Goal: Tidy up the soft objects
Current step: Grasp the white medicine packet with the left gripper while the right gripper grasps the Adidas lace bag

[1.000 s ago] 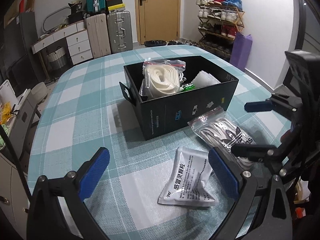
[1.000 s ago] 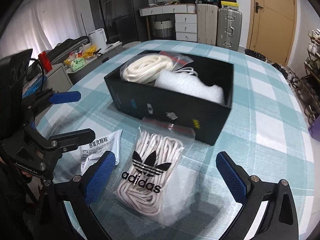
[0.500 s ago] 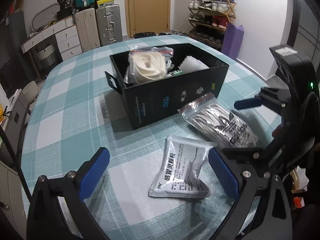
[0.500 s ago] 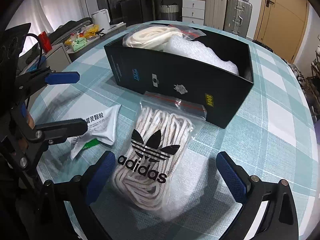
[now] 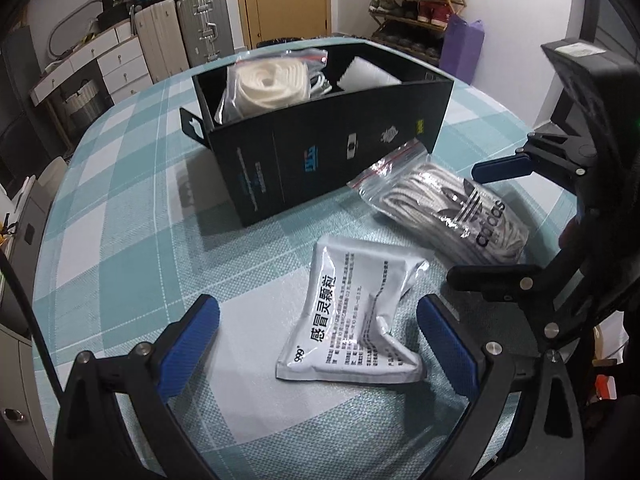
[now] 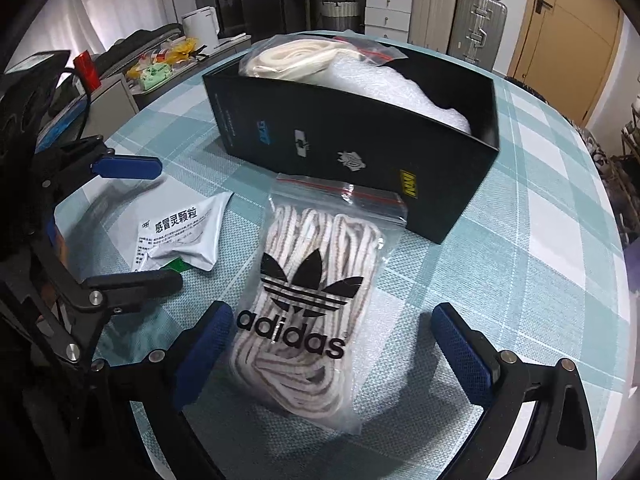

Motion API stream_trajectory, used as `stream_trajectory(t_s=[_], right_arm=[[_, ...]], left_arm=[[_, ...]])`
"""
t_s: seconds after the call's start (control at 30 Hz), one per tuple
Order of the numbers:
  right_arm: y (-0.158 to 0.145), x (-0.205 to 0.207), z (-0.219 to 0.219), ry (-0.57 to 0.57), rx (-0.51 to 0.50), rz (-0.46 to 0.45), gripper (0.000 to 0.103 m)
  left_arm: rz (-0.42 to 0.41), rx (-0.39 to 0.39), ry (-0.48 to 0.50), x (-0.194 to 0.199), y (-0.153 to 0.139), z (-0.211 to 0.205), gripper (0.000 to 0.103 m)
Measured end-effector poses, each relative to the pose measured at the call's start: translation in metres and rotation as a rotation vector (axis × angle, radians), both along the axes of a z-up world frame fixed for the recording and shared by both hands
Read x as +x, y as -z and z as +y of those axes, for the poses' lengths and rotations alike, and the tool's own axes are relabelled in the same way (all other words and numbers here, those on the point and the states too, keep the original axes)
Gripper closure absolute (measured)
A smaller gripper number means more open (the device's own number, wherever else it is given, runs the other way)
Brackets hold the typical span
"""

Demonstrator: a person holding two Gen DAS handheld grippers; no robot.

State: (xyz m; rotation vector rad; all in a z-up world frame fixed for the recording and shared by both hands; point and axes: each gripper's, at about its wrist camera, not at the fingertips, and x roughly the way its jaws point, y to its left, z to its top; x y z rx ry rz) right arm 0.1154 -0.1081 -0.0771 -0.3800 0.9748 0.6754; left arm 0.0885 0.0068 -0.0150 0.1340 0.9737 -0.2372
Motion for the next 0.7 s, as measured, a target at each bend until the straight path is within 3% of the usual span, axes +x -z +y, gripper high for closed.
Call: stream_trajectory(t_s=[0.27, 0.37, 0.5, 0.7], right_arm=[[-0.004, -0.009, 0.005, -0.053, 0.022, -0.017, 0.027], [-0.005, -0.011, 0.007, -0.066, 0.028, -0.022, 0.033], [-0.006, -0.012, 0.007, -0.07, 0.031, -0.025, 0.039], [-0.007, -0.013, 0.005, -0.087, 0.039, -0.034, 0.052]], left_arm=[[0.028, -0.016, 0.004, 0.0, 0.005, 0.001, 0.008], [0.01, -0.022, 0.01, -0.002, 0.003, 0.002, 0.025], [-0.01, -0.031, 0.025, -0.004, -0.001, 0.004, 0.055], [-0.021, -0.072, 0.034, -0.003, -0.007, 0.009, 0.07]])
